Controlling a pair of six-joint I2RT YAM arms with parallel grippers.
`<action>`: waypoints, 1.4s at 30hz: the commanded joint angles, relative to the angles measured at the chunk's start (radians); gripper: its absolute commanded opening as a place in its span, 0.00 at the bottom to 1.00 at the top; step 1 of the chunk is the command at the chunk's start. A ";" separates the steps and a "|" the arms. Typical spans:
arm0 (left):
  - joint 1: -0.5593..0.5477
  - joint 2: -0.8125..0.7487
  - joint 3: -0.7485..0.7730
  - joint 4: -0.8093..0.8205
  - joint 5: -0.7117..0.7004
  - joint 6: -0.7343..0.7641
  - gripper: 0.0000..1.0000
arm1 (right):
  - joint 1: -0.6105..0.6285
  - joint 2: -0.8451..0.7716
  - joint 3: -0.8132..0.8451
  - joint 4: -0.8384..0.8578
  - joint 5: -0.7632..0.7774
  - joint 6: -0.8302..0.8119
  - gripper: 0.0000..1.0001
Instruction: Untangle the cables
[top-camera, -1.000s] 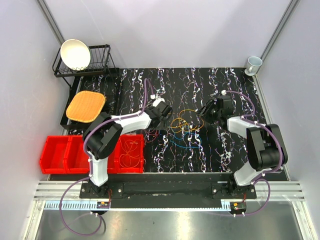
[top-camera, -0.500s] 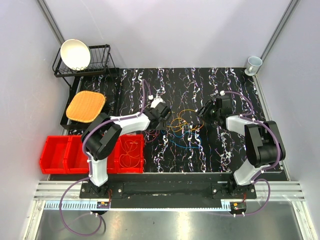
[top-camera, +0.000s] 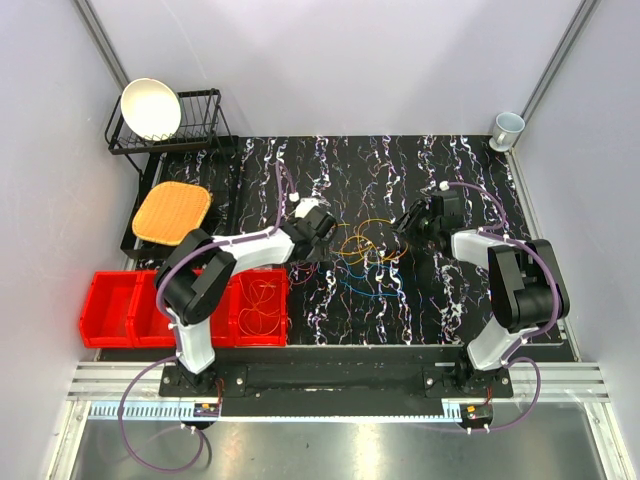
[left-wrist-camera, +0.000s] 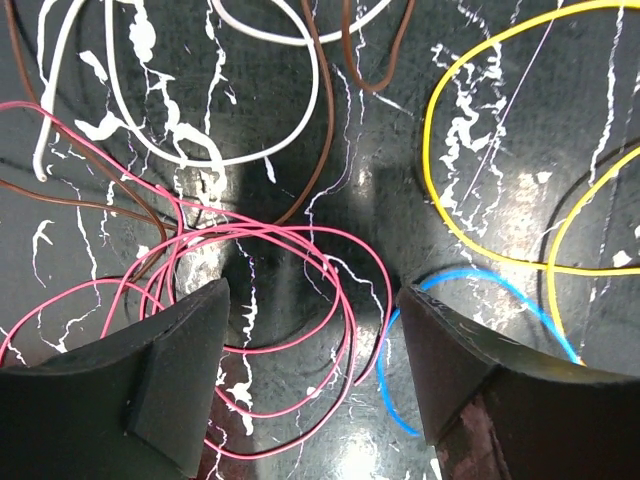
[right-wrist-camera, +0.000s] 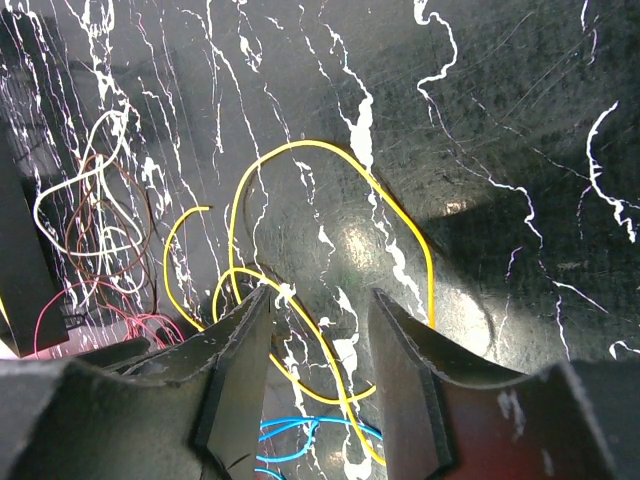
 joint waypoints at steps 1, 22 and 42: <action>0.005 -0.063 -0.019 0.041 -0.050 -0.036 0.70 | 0.002 0.009 0.034 0.024 -0.029 0.004 0.48; 0.005 0.046 0.030 0.051 -0.036 -0.063 0.55 | 0.002 0.018 0.037 0.023 -0.037 0.002 0.48; -0.035 -0.091 -0.021 0.110 0.130 -0.045 0.00 | 0.003 0.021 0.042 0.023 -0.044 0.005 0.48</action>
